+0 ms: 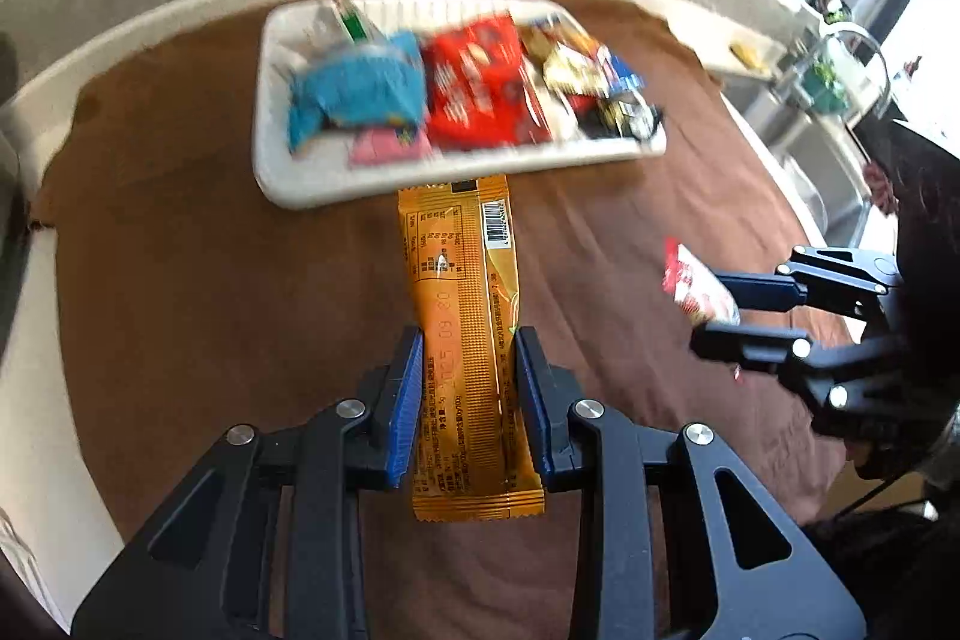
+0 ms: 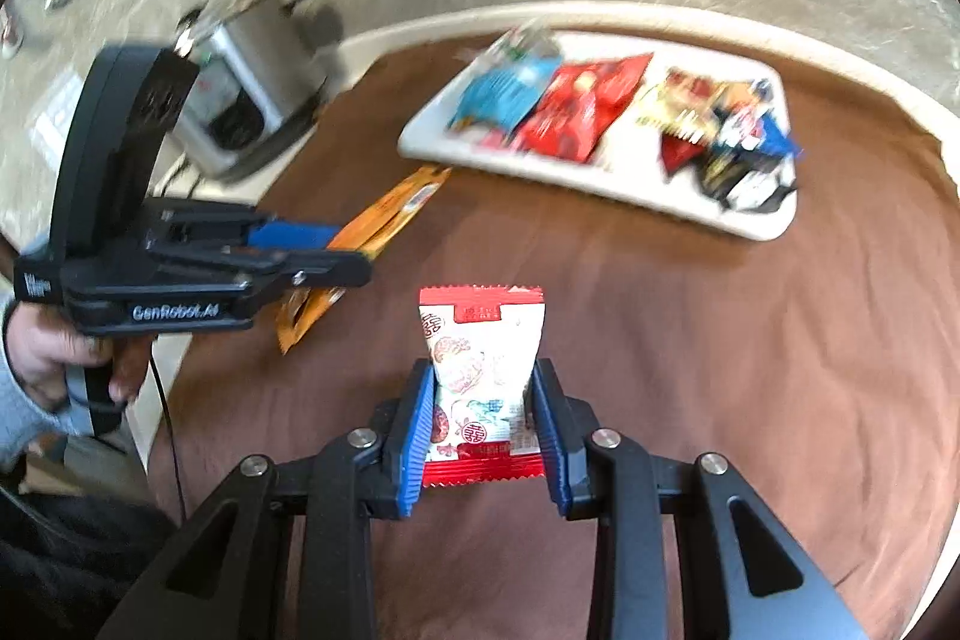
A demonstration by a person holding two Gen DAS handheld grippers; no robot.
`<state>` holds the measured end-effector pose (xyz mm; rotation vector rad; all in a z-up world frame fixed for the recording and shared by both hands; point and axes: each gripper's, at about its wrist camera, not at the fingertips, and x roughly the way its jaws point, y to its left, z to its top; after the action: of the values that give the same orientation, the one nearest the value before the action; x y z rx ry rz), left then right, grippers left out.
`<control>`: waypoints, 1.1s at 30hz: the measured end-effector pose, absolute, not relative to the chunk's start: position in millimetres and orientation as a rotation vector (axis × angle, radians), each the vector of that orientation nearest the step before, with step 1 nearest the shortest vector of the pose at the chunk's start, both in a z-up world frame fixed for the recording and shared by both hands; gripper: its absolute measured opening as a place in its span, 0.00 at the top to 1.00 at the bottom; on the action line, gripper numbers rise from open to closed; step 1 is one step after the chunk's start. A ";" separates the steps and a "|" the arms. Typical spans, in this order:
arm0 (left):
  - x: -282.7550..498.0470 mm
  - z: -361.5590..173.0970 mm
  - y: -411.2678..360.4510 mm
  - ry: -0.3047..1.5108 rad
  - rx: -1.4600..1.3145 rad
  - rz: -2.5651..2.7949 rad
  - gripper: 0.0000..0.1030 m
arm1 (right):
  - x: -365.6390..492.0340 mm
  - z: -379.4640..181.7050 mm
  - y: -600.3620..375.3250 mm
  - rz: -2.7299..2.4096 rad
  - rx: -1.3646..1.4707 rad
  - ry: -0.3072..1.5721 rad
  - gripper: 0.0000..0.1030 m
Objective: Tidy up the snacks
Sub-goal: 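Release the orange bar into the tray from left tool while right tool releases candy packet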
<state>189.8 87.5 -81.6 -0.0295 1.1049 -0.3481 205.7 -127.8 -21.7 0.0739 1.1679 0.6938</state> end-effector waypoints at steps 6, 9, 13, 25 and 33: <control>234.8 -63.4 102.5 1.048 -0.065 -0.323 0.73 | 258.0 -11.6 -147.8 0.613 0.149 1.112 0.66; 260.3 -56.5 103.7 1.029 -0.069 -0.318 0.73 | 285.1 -12.1 -155.3 0.569 0.166 1.092 0.66; 289.3 -50.6 101.7 1.007 -0.069 -0.324 0.73 | 317.9 -14.1 -164.4 0.520 0.183 1.079 0.66; 362.7 -55.6 80.7 0.992 -0.079 -0.323 0.58 | 383.6 -28.3 -143.8 0.504 0.189 1.067 0.60; 371.1 -46.5 83.1 0.943 -0.102 -0.291 0.33 | 381.0 -10.7 -151.0 0.493 0.208 0.994 0.45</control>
<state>371.1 83.1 -46.5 -0.1024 0.9435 -0.2909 381.0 -151.0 -10.7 0.2081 0.9939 0.4926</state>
